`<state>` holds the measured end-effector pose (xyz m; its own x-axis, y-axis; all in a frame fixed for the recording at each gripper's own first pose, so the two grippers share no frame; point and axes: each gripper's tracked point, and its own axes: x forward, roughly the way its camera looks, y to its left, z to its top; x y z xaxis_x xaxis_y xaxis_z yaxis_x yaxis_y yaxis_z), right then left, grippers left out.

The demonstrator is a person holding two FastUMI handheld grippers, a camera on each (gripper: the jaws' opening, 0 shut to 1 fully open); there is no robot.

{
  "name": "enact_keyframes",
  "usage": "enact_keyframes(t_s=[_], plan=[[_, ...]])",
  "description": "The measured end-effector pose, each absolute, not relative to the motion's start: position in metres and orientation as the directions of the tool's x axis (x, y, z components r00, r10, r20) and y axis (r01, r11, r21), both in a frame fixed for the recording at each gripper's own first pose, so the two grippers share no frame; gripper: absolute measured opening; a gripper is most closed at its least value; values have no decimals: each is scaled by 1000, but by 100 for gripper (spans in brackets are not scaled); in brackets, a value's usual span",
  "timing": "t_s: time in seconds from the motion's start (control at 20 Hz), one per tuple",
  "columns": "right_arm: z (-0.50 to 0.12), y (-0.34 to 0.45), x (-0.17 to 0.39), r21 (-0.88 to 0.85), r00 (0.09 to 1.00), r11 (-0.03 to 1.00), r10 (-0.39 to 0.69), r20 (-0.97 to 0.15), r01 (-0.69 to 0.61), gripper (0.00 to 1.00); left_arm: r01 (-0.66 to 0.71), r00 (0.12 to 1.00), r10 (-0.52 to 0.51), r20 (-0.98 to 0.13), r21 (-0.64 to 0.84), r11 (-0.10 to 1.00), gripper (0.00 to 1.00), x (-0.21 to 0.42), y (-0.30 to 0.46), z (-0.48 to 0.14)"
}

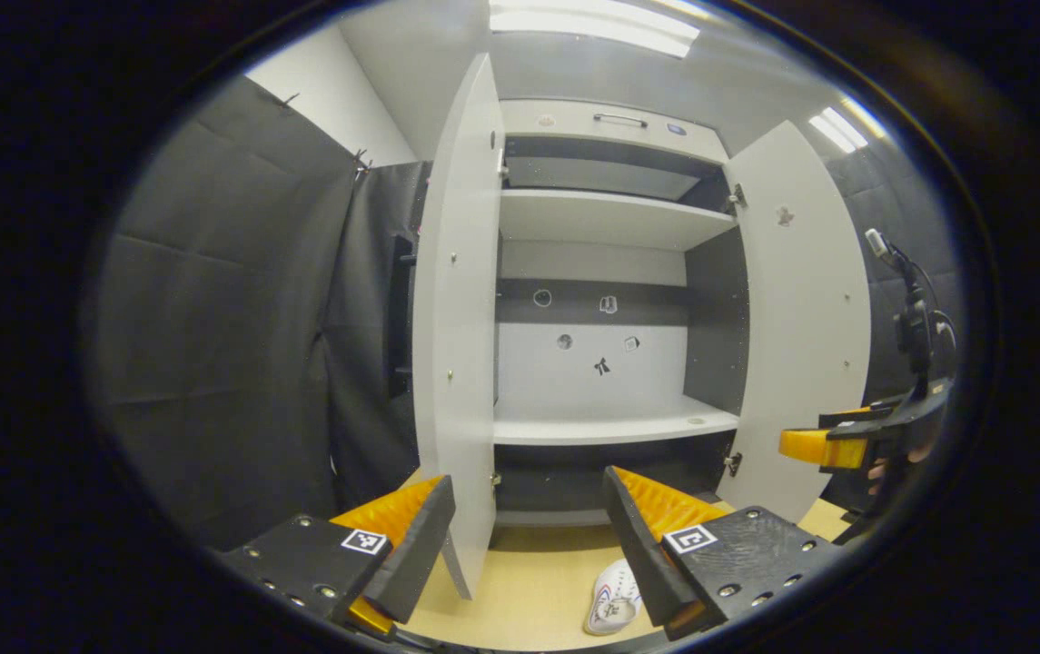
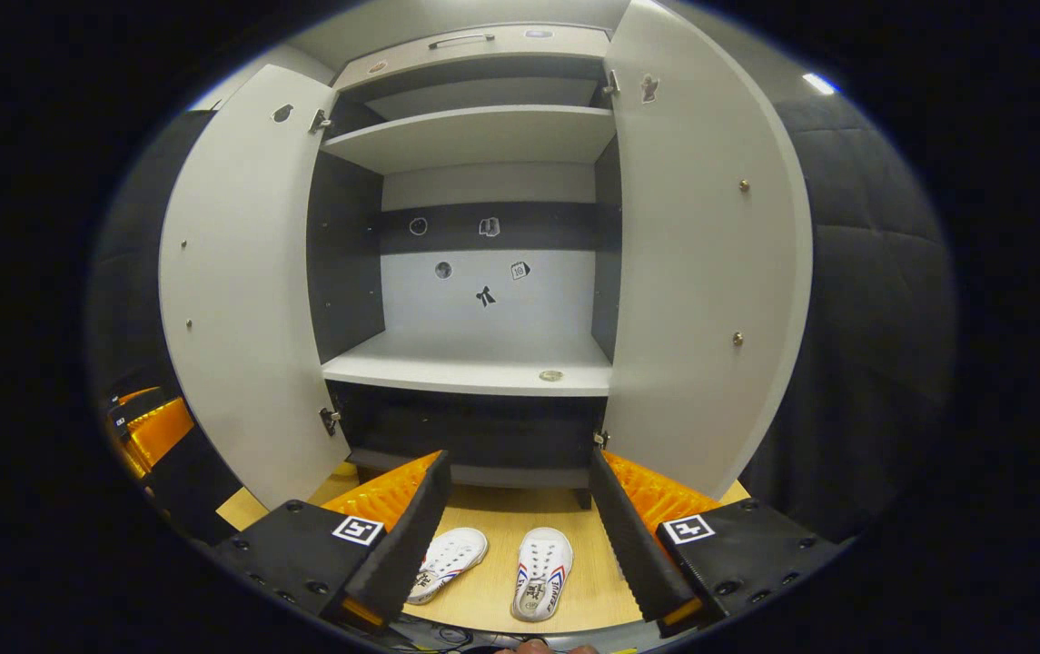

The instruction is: Grab one shoe with the right hand and put it into the shoe cabinet, grab the other shoe with the left hand and put it into the shoe cabinet; then close the right door with the right hand and the left door with the left hand.

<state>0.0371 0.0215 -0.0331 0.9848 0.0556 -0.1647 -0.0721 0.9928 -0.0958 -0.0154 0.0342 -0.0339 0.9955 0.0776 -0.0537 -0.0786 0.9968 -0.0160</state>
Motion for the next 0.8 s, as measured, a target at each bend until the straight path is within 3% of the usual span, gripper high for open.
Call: enact_keyframes(t_s=[0.35, 0.5, 0.55, 0.65, 0.8], plan=[[-62, 31, 63, -57, 952, 992, 91, -291, -112, 96, -104, 992, 102, -79, -25, 994, 94, -26, 42, -43], [-90, 33, 72, -87, 927, 987, 94, -364, -134, 93, -93, 991, 89, -100, -39, 995, 88, -30, 37, -51], [-101, 35, 75, -90, 914, 985, 101, -393, -148, 96, -91, 991, 86, -107, -41, 995, 99, -32, 35, -53], [-120, 40, 78, -80, 892, 983, 116, -436, -167, 96, -86, 990, 81, -119, -38, 996, 89, -35, 31, -59], [-159, 47, 86, -39, 855, 981, 147, -498, -192, 96, -74, 988, 68, -142, -31, 997, 91, -39, 24, -71]])
